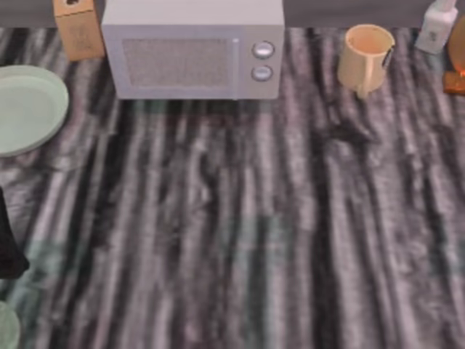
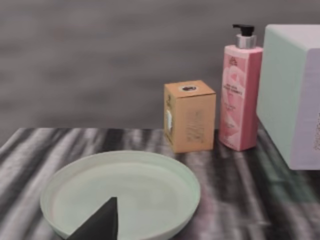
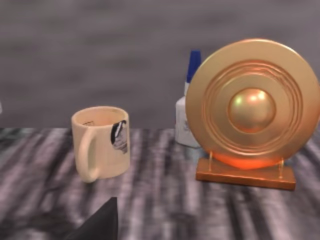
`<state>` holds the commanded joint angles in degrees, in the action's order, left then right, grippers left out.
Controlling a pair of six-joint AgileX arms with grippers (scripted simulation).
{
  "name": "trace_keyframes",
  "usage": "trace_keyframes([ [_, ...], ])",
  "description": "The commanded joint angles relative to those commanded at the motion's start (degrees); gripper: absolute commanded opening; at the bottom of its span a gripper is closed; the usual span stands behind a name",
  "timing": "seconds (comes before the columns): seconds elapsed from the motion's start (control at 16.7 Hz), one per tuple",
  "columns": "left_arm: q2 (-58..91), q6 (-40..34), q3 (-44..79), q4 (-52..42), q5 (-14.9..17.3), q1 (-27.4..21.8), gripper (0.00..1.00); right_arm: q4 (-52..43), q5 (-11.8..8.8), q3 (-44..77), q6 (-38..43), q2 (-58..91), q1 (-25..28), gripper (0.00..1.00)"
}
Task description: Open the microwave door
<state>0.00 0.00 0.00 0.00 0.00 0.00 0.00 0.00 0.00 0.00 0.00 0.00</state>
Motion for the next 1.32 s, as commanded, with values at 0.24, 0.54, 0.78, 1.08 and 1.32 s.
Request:
trace_keyframes([
  [0.24,1.63,-0.22,1.53,-1.14,-0.17,-0.34,1.00,0.00,0.00,0.00,0.00,0.00,0.00,1.00],
  [0.54,14.95,-2.38,15.49,-9.91,-1.37,-3.61,1.00,0.00,0.00,0.00,0.00,0.00,0.00,1.00],
  [0.78,32.70,-5.80,35.19,-21.20,-2.99,-8.54,1.00,0.00,0.00,0.00,0.00,0.00,0.00,1.00],
  [1.08,59.74,-11.99,65.73,-38.07,-6.13,-16.18,1.00,0.00,0.00,0.00,0.00,0.00,0.00,1.00],
  [1.32,82.32,-17.80,91.32,-51.72,-9.14,-22.59,1.00,0.00,0.00,0.00,0.00,0.00,0.00,1.00],
])
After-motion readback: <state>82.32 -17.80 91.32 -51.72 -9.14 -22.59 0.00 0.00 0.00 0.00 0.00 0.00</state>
